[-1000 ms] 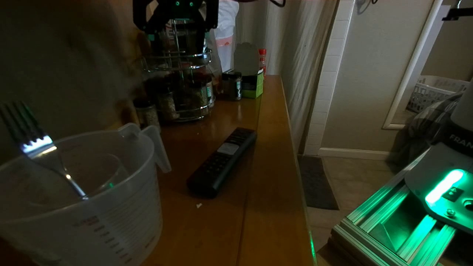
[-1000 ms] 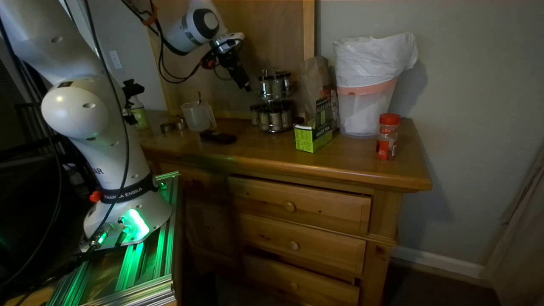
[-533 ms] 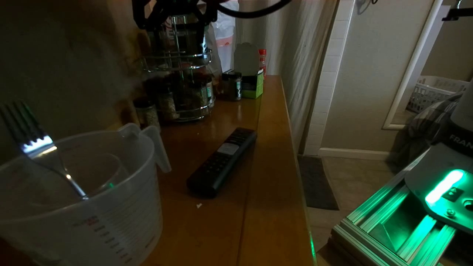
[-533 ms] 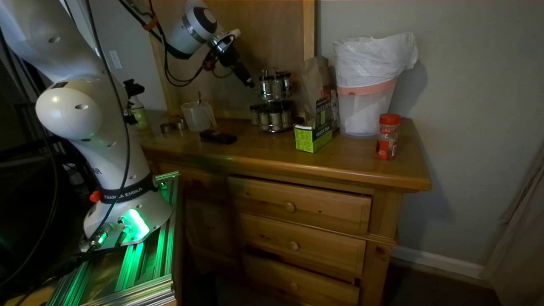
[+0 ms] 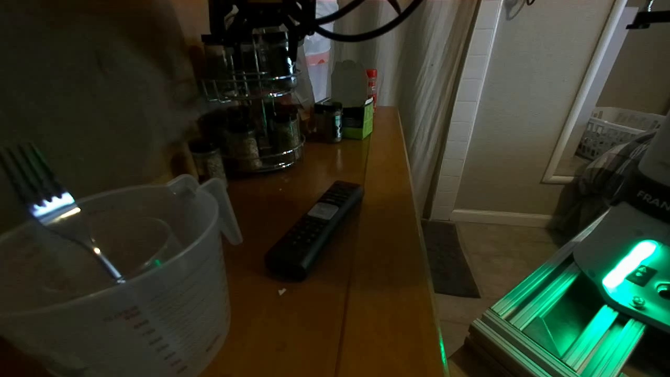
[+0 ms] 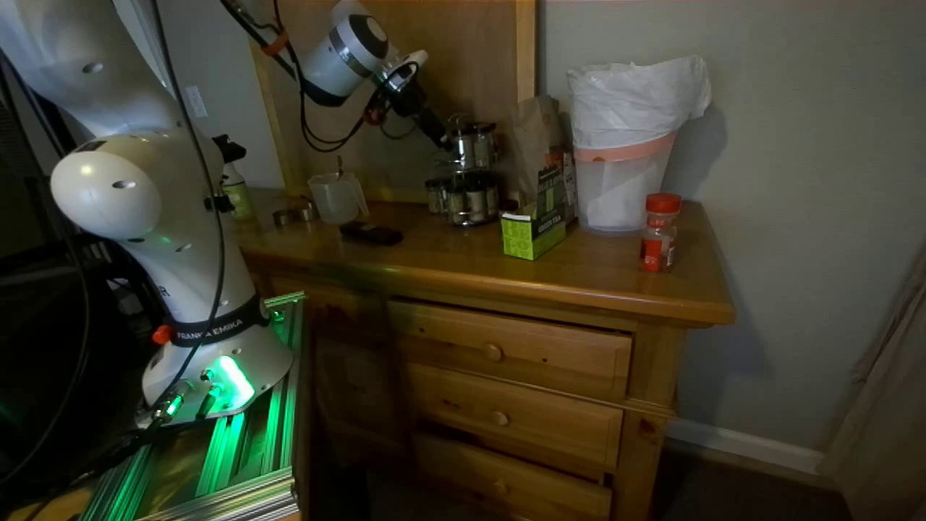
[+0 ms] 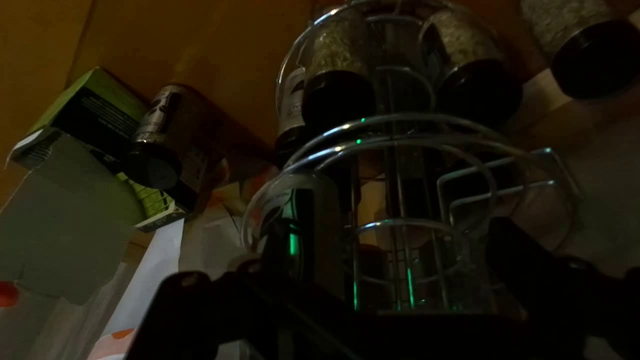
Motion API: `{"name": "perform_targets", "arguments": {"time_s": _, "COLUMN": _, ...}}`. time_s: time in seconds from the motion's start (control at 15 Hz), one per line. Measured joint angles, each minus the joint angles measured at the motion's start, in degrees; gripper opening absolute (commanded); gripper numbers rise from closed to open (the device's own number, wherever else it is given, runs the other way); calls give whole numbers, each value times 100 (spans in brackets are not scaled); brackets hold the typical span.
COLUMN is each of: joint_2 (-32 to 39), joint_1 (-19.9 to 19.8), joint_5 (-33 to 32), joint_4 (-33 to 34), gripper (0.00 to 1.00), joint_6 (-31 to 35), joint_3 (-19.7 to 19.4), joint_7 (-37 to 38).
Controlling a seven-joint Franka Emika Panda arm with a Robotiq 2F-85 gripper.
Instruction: Move a spice bottle from the bottle rack to the top rack
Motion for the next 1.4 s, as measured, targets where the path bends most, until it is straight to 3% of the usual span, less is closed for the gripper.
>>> {"name": "perform_targets", "arguments": {"time_s": 0.33, "joint_2": 221, "joint_1": -333, "joint_5": -463, "joint_4": 36, "gripper": 100, "joint_6": 169, "joint_3": -2, "joint_7": 284}}
{"name": "perform_targets", "arguments": {"time_s": 0.73, "joint_2": 271, "joint_1": -237, "joint_5": -76, "joint_4": 39, "gripper": 100, "joint_6": 320, "joint_3": 2, "joint_7": 43}}
{"name": "perform_targets", "arguments": {"time_s": 0.87, "joint_2": 203, "joint_1": 111, "joint_5": 604, "joint_4": 21, "gripper": 100, "joint_6": 247, "joint_3": -89, "joint_7": -317}}
{"name": "perform_targets", "arguments": {"time_s": 1.2, "joint_2": 21, "joint_1": 1670, "joint_5": 2491, "joint_4": 54, "gripper": 100, "joint_6": -556, "joint_3": -667, "joint_7": -1498}}
{"name": "perform_targets", "arguments": {"time_s": 1.4, "joint_2": -63, "joint_1": 2132, "joint_5": 2923, "joint_4": 133, "gripper": 100, "joint_6": -1176, "joint_3": -812, "joint_7": -1777}}
